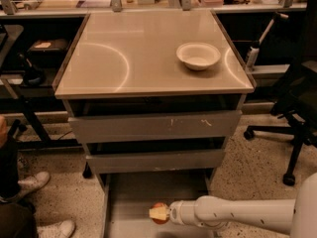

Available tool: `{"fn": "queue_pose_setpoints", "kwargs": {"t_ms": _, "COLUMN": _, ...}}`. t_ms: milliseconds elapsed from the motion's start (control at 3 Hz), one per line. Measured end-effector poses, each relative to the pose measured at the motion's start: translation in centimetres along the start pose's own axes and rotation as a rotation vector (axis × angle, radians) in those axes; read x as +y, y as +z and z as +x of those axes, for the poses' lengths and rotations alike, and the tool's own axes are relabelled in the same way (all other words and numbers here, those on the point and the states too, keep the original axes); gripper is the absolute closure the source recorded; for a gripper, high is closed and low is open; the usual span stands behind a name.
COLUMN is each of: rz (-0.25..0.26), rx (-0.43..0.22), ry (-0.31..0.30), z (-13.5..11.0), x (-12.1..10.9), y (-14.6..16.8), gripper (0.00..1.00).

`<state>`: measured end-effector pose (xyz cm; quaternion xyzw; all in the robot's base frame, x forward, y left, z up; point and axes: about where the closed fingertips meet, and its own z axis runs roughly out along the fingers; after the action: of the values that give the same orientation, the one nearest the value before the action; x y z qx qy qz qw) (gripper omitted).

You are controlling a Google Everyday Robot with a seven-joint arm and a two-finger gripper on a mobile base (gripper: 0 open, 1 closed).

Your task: Place apple into bottom drawer

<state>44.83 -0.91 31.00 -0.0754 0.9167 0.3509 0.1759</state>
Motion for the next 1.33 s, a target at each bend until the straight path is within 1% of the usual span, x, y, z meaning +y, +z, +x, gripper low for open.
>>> {"fn": "queue_pose_setpoints", "kwargs": {"t_ms": 333, "rz": -0.005, "rx": 0.005, "ry": 0.045, "z": 0.9, "x": -1.4, "y": 2.5, "gripper": 1.00}}
{"fn": "queue_pose_setpoints", "kwargs": {"t_ms": 667, "rz": -0.004, "rx": -0.004, "ry": 0.090, "z": 1.3, "x": -3.3, "y": 5.7, "gripper": 1.00}}
{"fn": "queue_pose_setpoints", "kwargs": {"t_ms": 1000, "rz": -0.001, "rx": -0.004, "ry": 0.137, "z": 2.3, "x": -4.9, "y": 8.2, "gripper": 1.00}}
{"fn": "queue_pose_setpoints", "kwargs": {"t_ms": 1333, "rz": -0.009, "rx": 0.028, "ry": 0.184, "z": 4.2, "x": -6.0, "y": 10.3, "gripper": 1.00}}
